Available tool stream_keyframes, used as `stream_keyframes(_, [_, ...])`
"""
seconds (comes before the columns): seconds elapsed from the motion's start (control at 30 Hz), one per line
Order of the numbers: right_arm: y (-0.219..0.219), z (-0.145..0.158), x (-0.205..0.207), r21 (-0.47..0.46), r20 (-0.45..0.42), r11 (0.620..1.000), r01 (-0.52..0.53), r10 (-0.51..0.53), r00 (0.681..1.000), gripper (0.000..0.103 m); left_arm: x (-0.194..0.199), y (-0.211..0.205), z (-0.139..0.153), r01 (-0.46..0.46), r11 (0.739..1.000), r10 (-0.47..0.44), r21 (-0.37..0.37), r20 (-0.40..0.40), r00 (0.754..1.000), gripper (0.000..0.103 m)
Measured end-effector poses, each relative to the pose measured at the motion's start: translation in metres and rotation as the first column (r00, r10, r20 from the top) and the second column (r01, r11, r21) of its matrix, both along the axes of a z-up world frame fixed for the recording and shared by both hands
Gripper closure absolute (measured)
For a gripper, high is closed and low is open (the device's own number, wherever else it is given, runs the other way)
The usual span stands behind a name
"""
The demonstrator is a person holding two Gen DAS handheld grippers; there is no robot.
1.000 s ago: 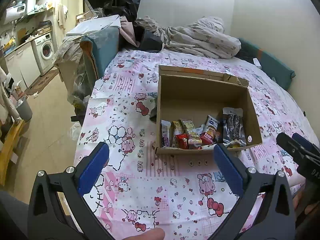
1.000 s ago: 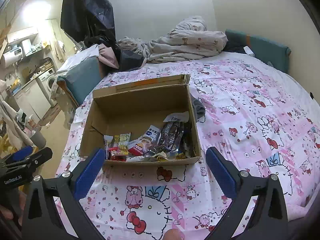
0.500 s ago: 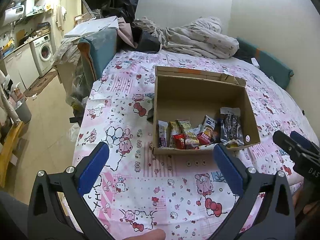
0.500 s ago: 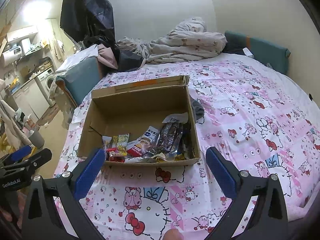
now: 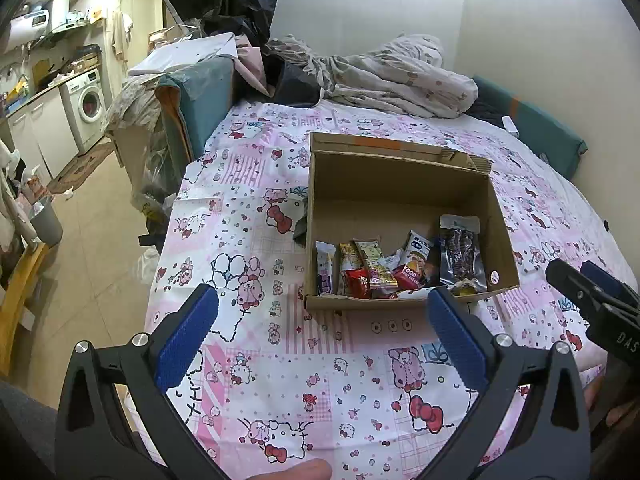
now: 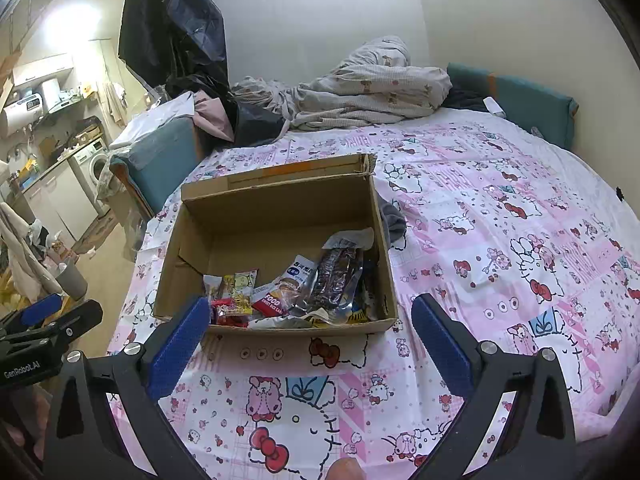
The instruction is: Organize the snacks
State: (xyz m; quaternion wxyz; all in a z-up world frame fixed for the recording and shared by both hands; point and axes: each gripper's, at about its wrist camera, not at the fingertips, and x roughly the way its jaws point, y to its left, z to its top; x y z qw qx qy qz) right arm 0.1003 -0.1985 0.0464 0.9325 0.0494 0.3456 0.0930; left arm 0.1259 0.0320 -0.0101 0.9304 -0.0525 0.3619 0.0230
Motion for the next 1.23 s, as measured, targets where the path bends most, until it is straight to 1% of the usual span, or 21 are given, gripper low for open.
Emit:
stream_keyframes(0.9, [0.0018, 0.0012, -0.0007, -0.003, 0.003, 1.000, -0.002, 0.002, 1.000, 0.000, -0.0006, 0.0003, -0.0001, 0.002, 1.000, -0.002, 0.004, -0.002, 1.000, 0.000])
stream_keyframes(1.23, [0.0043, 0.0030, -0.0008, -0.007, 0.008, 1.000, -0.006, 0.006, 1.000, 0.000, -0.0006, -0.0002, -0.0050, -0.008, 1.000, 0.008, 0.000, -0.015, 1.000, 0.000])
